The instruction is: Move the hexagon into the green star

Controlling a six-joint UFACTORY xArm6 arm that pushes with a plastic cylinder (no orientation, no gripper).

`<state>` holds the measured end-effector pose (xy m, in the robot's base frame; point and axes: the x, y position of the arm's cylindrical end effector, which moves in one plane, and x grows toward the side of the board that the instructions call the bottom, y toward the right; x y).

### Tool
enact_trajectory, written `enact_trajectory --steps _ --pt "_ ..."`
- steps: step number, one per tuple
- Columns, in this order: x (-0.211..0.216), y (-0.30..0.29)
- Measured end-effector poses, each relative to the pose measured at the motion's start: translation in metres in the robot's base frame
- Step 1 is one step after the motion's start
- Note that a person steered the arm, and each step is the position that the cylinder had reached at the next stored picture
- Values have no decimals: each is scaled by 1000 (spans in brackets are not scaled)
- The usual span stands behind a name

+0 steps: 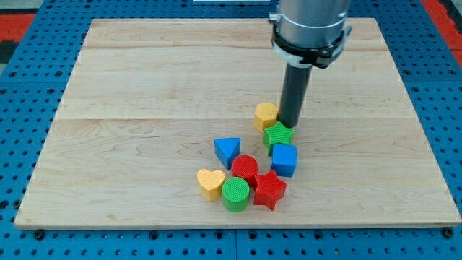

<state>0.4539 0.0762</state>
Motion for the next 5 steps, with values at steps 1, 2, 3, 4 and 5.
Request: enact_trajectory --steps 1,2,3,4,5 --pt "0 -20" --pt "0 -22" --pt "-53 19" --pt "-93 14" --pt "-105 -53"
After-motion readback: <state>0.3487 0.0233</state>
